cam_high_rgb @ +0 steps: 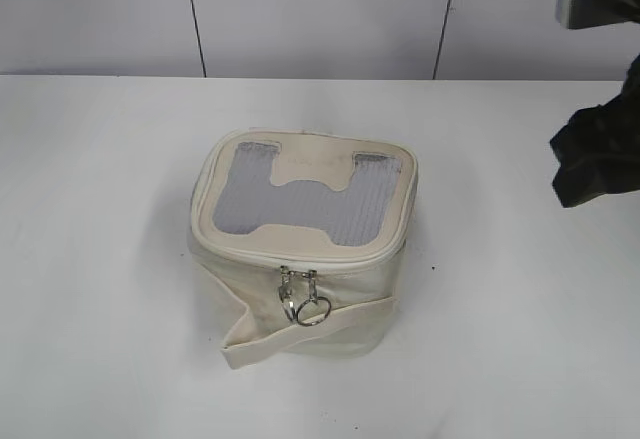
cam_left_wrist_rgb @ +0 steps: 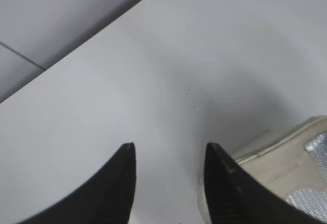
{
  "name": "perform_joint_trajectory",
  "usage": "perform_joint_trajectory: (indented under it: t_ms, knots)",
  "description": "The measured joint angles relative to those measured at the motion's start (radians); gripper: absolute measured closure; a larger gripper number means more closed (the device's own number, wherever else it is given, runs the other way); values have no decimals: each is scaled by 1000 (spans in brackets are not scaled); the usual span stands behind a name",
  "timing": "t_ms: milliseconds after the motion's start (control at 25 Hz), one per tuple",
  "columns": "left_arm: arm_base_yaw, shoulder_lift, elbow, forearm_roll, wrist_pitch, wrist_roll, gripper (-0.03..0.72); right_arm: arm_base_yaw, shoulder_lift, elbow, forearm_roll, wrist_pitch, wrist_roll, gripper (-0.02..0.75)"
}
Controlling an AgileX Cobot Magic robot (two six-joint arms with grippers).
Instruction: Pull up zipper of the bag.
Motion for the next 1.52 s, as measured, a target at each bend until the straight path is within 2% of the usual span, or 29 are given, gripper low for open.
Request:
perform_joint_trajectory:
  t_ms: [160,320,520,760,1200,1360,1520]
  knots:
    - [71,-89,58,30,0,-56,348,-98,0,0,-19,9,0,275]
    - [149,-207,172,40,0,-98,348,-170,-3,0,-23,28,11,275]
    - [237,-390,374,45,1,-124,348,-184,-47,0,-30,59,36,275]
    - [321,-657,673,46,0,-127,348,-184,-188,24,-30,97,44,275]
    - [331,-1246,1149,41,-88,-129,348,-184,-624,302,-18,111,45,276]
    - [331,-1449,1276,39,-113,-129,348,-184,-797,392,-18,111,45,276]
    - [331,-1629,1350,39,-108,-129,348,-184,-980,448,-11,114,33,276]
